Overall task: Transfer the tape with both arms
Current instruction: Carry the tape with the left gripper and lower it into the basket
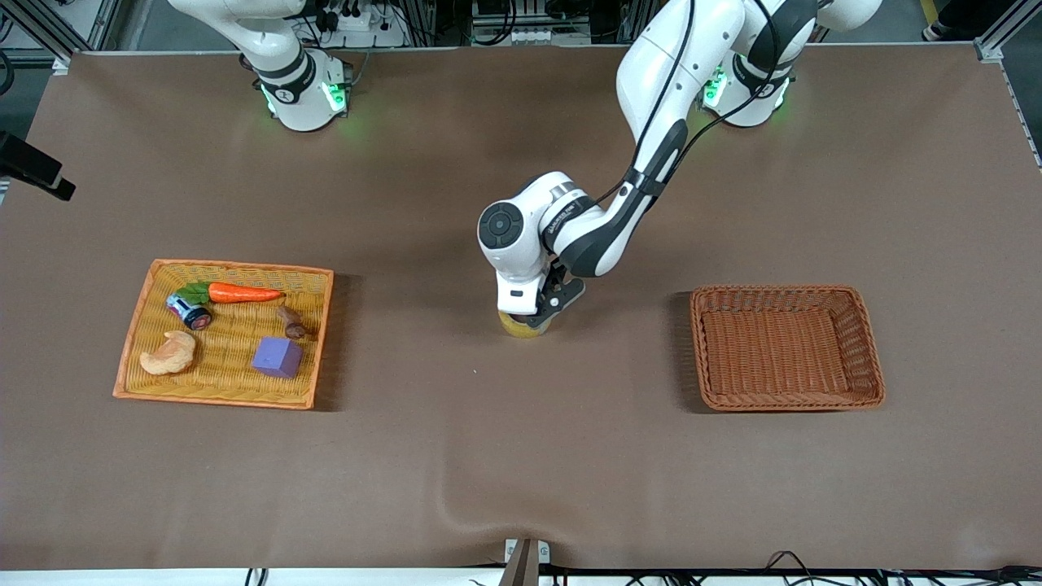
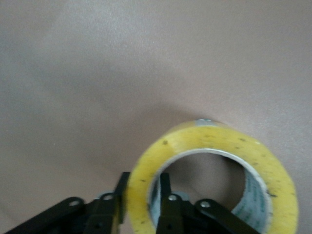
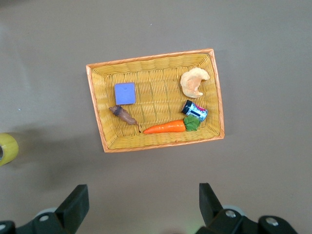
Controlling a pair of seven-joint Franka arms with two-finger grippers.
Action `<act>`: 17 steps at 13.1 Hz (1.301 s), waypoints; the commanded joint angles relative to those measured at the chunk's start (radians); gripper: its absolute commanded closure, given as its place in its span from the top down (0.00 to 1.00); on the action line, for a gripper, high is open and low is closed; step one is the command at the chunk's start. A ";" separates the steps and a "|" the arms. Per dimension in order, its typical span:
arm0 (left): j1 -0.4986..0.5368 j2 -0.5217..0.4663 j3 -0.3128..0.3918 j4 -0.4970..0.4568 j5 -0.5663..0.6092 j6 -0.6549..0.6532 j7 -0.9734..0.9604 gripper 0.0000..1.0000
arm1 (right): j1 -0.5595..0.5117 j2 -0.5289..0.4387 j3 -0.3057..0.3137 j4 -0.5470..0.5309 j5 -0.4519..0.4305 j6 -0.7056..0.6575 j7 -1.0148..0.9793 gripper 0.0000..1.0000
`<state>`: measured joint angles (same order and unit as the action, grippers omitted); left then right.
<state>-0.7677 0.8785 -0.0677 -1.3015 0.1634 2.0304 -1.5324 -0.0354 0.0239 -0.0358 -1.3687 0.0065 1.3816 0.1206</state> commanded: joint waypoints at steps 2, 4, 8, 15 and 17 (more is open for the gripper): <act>-0.004 -0.084 0.035 0.007 0.024 -0.022 -0.028 0.00 | -0.054 0.047 0.011 -0.015 0.012 0.000 0.002 1.00; -0.004 -0.146 0.068 0.008 0.024 -0.063 -0.028 0.00 | -0.049 0.048 0.013 -0.013 0.012 0.004 0.002 1.00; 0.021 -0.283 0.153 0.007 0.021 -0.160 -0.026 0.00 | -0.046 0.059 0.014 -0.023 0.013 0.011 -0.054 1.00; 0.350 -0.352 0.192 0.002 0.019 -0.349 -0.028 0.00 | -0.034 0.057 0.017 -0.040 0.010 0.076 -0.079 1.00; 0.407 -0.323 0.190 -0.010 0.021 -0.349 -0.012 0.00 | -0.034 0.054 0.017 -0.052 0.009 0.068 -0.139 1.00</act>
<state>-0.3836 0.5521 0.1337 -1.2918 0.1661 1.6990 -1.5327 -0.0654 0.0875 -0.0215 -1.4027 0.0068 1.4472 0.0237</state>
